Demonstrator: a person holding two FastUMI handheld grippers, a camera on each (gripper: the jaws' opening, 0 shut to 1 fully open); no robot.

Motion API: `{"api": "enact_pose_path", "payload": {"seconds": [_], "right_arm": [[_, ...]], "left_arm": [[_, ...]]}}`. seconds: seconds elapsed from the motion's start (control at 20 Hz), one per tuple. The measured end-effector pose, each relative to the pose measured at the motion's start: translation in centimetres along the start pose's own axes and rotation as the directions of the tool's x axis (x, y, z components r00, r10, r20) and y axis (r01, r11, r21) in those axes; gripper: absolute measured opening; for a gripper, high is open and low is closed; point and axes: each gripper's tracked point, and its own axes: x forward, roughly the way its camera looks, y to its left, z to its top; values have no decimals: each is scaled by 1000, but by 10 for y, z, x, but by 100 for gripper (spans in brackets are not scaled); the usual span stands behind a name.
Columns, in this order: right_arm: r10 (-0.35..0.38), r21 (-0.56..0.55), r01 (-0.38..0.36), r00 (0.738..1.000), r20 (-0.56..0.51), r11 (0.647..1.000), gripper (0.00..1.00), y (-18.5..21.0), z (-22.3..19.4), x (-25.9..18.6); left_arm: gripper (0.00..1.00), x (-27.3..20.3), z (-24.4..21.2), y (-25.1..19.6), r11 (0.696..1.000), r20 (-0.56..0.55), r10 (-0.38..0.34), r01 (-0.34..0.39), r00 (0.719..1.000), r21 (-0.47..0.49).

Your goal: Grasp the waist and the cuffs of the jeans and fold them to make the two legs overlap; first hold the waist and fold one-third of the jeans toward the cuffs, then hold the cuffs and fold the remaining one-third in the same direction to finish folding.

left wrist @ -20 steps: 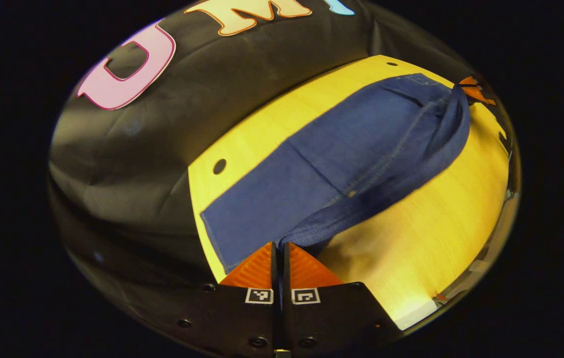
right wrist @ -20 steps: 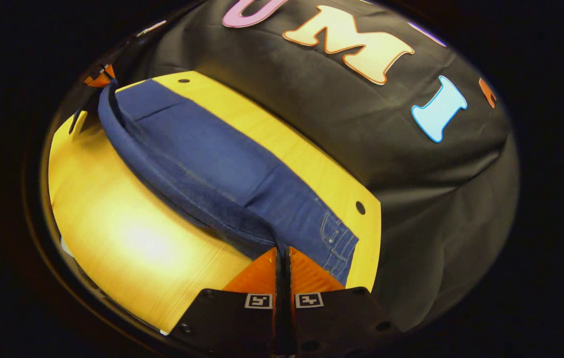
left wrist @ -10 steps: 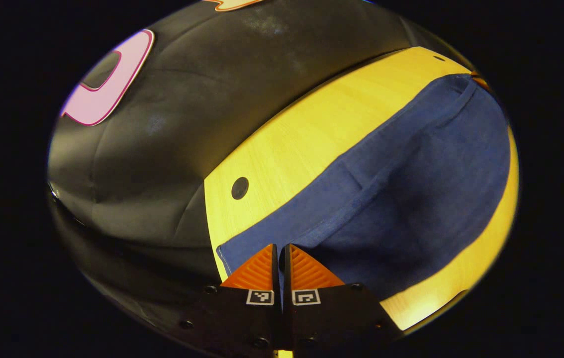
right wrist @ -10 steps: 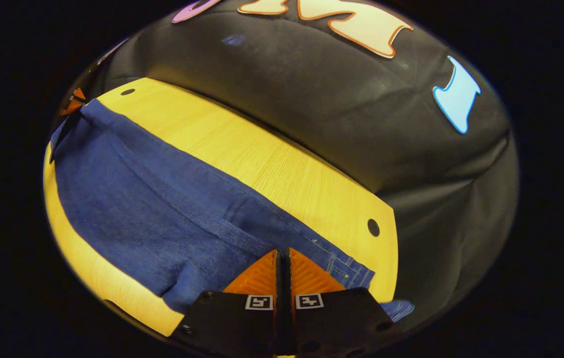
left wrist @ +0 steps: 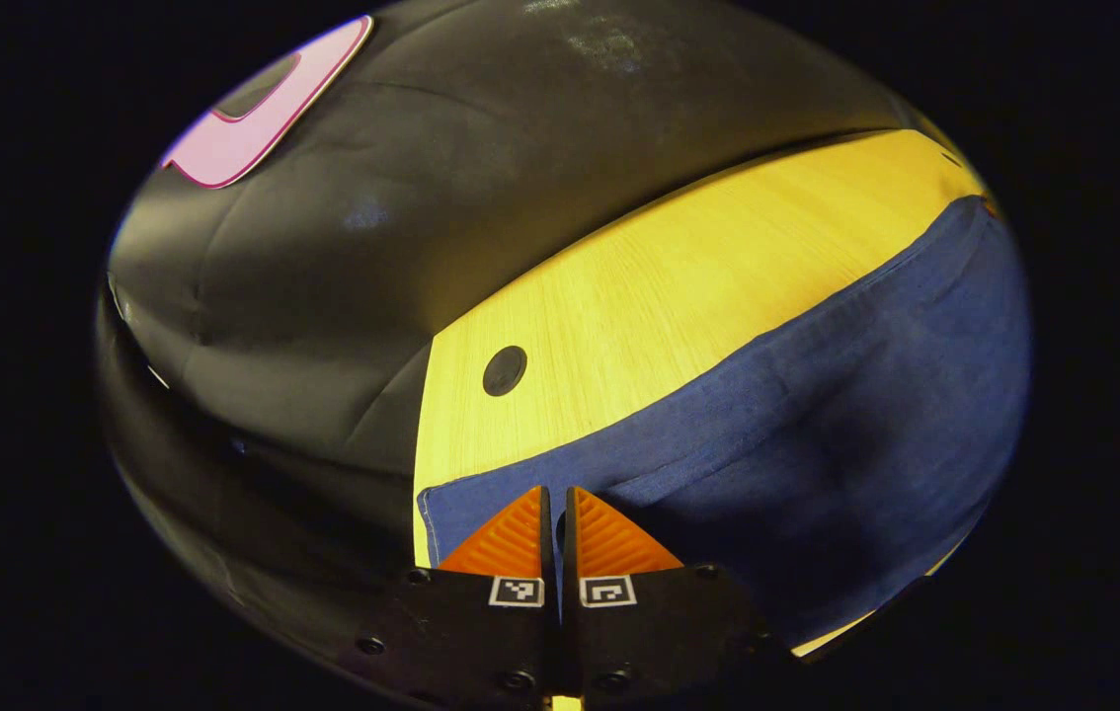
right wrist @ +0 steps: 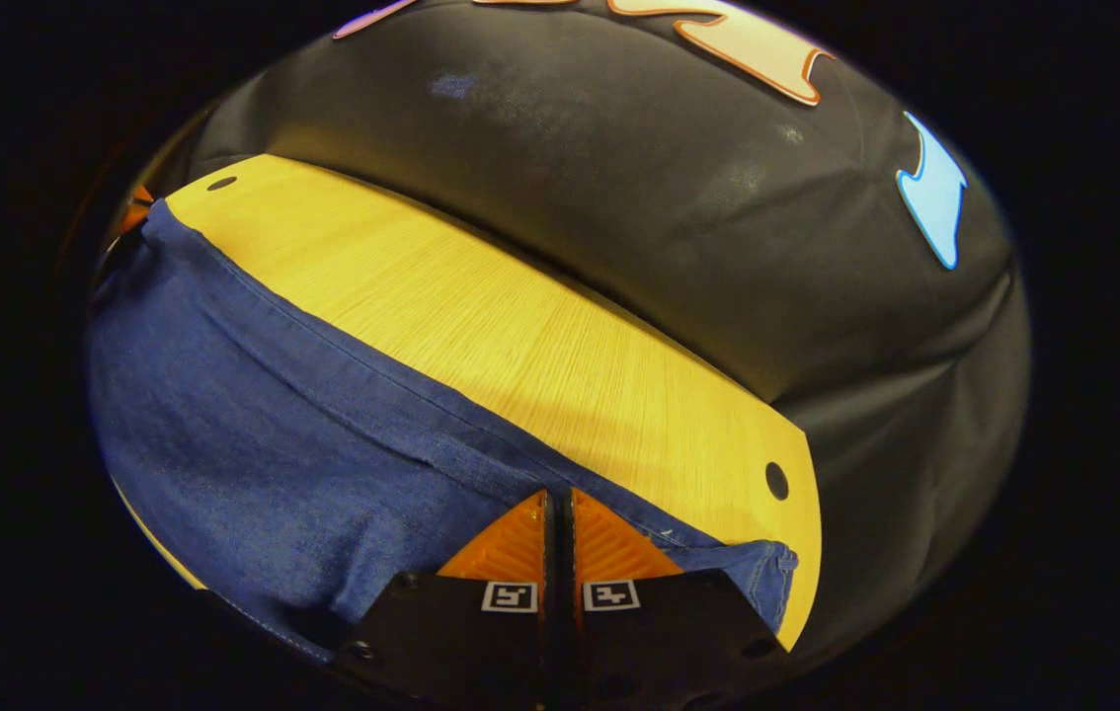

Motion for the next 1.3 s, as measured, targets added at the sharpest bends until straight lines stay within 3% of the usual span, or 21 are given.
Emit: {"api": "enact_pose_path", "payload": {"seconds": [0.1,0.15,0.2,0.25,0.3,0.35,0.4,0.45,0.55,0.7,0.9,1.05,1.15,1.3], "right_arm": [[33,58,-34,999,26,998,10,1,7,-6],[62,99,-65,998,33,993,24,2,9,-11],[84,143,-88,996,32,986,27,1,10,-14],[104,180,-109,994,39,978,47,-1,11,-21],[116,219,-126,992,55,968,67,-5,12,-30],[126,261,-141,989,76,955,87,-10,14,-39],[123,305,-146,988,94,941,100,-20,14,-49],[113,350,-142,988,101,926,98,-33,10,-59],[85,425,-120,991,100,897,100,-68,-6,-79],[-4,504,-21,999,48,864,100,-132,-50,-94],[-39,589,68,997,-61,805,99,-189,-119,-93],[-23,619,84,994,-107,781,99,-196,-150,-63],[-1,620,75,993,-119,781,99,-185,-167,-39],[27,614,52,993,-119,788,99,-173,-173,-37]], "left_arm": [[0,-2,8,-2,999,32,-11,12,999,-30],[0,-4,15,-2,999,59,-14,16,998,-48],[0,-6,20,-2,997,86,-22,27,996,-67],[0,-12,26,-9,993,109,-64,74,992,-91],[12,-14,25,-21,987,119,-103,116,988,-108],[42,-19,26,-32,982,122,-128,143,984,-125],[71,-29,32,-38,977,136,-137,157,981,-145],[100,-35,37,-44,974,158,-136,161,978,-159],[95,-56,50,-48,971,215,-134,171,967,-167],[95,-84,51,-58,962,269,-140,196,953,-192],[95,-110,42,-78,942,257,-160,226,953,-249],[95,-120,38,-87,926,251,-173,244,952,-289],[95,-124,39,-91,917,258,-179,256,949,-306],[95,-131,39,-96,910,260,-183,264,948,-319]]}}
